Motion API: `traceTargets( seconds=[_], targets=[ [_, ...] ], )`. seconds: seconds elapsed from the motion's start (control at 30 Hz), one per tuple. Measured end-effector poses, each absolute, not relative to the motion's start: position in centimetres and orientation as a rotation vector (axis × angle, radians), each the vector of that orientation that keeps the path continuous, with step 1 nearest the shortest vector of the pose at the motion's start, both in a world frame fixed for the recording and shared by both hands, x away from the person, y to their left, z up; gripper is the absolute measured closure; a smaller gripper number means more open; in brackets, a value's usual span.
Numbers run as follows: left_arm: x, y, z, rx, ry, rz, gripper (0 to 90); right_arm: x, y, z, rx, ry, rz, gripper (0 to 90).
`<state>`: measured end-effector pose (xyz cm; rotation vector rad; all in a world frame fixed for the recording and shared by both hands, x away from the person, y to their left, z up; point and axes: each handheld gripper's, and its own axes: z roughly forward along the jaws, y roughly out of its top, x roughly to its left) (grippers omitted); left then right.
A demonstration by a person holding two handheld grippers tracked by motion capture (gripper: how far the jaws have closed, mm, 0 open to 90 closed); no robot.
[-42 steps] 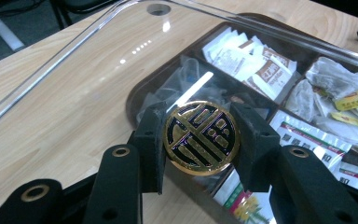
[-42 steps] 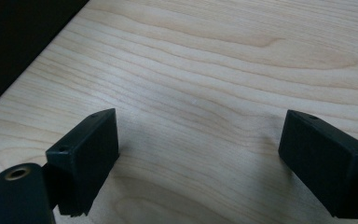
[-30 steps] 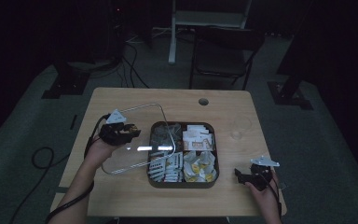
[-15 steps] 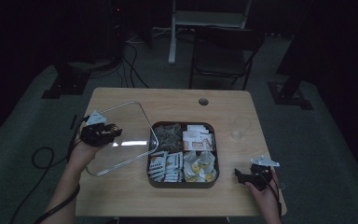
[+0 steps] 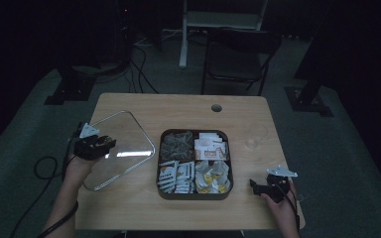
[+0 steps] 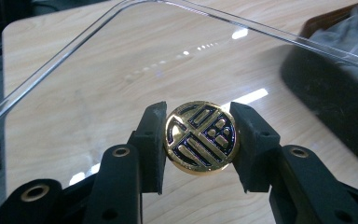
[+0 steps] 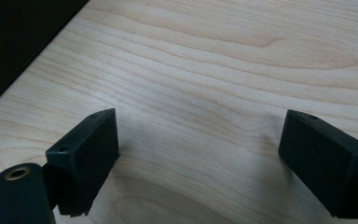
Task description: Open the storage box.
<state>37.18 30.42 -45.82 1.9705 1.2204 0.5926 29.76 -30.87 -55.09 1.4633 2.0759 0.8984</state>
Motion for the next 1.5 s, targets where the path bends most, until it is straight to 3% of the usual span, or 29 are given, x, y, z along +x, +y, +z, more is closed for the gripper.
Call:
traceTargets(
  seconds=[0.57, 1.5],
  targets=[
    [38.9, 30.1, -51.3, 1.935, 1.366, 0.592, 59.9, 29.8, -30.9, -55.1, 1.463, 2.076, 0.899, 11.6],
    [41.5, 28.3, -53.3, 1.940, 1.383, 0.611, 59.7, 29.8, -30.9, -55.1, 1.462, 2.076, 0.899, 11.6]
  ],
)
